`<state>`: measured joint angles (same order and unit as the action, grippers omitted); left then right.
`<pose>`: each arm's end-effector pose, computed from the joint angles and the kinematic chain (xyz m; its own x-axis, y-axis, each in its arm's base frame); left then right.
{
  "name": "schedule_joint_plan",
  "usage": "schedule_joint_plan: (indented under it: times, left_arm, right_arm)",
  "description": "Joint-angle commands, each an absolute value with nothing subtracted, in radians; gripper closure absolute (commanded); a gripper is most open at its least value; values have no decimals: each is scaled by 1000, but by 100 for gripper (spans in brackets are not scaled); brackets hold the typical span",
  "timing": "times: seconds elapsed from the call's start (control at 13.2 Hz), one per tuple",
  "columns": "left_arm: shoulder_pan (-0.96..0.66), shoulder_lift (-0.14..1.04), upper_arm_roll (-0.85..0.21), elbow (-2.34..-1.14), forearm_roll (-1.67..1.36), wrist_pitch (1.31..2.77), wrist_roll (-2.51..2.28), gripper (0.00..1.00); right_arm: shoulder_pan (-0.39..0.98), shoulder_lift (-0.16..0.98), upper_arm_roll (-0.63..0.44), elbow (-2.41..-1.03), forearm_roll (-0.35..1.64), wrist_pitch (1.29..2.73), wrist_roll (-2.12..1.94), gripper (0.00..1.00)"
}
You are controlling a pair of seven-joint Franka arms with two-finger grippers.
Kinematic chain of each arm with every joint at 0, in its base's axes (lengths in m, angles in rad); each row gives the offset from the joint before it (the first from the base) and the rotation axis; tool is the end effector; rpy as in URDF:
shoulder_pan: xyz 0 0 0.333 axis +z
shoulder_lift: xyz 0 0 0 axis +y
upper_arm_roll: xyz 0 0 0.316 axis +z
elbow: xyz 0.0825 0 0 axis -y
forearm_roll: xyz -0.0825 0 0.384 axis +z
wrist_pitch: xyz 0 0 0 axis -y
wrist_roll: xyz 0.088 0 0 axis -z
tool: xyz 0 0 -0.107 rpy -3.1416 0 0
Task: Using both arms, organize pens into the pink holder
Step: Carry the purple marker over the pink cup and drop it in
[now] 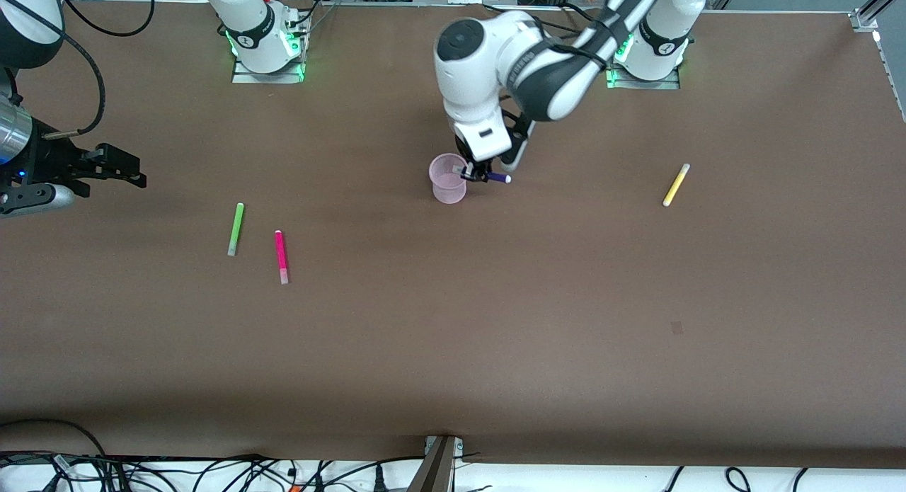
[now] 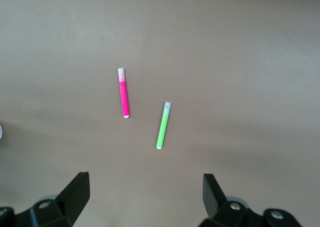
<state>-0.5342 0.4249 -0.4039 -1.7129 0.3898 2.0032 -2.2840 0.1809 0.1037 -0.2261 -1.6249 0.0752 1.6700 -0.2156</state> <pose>0.4210 -0.4940 0.3521 0.3618 0.9110 0.1980 0.9262 -0.3754 0.0347 0.5880 -0.0135 0.5495 0.9858 0.1619 -0.0438 0.1590 -0.9853 -0.0619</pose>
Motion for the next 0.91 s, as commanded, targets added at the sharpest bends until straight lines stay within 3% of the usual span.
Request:
schedule_joint_plan:
  times: [0.0, 0.83]
  left_arm:
    - [-612, 448, -385, -1694, 517, 1956, -2393, 100]
    - [-739, 618, -379, -1592, 848, 1870, -2493, 100]
  right_arm:
    - [172, 97, -229, -1626, 91, 1660, -232, 0]
    - [157, 100, -230, -1631, 95, 1658, -236, 0]
